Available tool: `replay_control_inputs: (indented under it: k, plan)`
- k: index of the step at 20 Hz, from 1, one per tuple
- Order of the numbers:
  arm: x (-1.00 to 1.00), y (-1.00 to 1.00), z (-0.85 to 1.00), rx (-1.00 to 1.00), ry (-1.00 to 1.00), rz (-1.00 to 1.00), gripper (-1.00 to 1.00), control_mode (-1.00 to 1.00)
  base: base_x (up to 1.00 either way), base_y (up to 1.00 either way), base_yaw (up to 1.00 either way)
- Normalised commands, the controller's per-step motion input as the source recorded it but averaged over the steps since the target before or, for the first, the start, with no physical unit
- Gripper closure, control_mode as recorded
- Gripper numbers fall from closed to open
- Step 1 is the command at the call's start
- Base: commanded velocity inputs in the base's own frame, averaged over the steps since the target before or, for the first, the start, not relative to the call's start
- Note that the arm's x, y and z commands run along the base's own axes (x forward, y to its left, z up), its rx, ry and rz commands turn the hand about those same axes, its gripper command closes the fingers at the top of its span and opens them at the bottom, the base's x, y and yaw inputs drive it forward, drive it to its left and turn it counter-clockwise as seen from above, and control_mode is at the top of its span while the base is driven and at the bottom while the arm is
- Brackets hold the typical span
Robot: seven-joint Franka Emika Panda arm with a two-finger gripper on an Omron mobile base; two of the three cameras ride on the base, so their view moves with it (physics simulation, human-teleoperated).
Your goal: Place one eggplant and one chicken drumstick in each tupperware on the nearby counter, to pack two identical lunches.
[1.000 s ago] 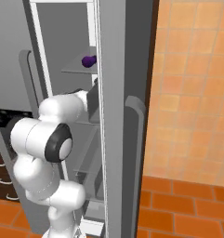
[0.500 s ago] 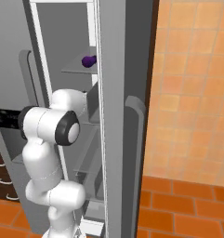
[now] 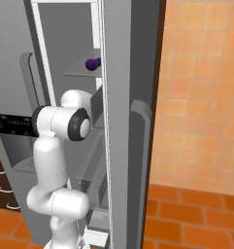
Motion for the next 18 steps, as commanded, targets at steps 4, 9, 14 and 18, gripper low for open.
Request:
replay_control_inputs:
  k: [4,9,14,18]
  plan:
    - [0.21,-0.02,-0.13,0.0,0.0,0.0,-1.0,-1.0,0.0,0.0,0.0]
    - [0.0,0.06,-0.17,0.0,0.0,0.0,1.0,-1.0,0.0,0.0,0.0]
    - [-0.07,0.0,0.0,0.0,0.0,0.0,1.0,-1.0,0.0,0.0,0.0]
    - [-0.72,0.0,0.14,0.0,-0.13,0.01,1.0,-1.0,0.0,0.0,0.0]
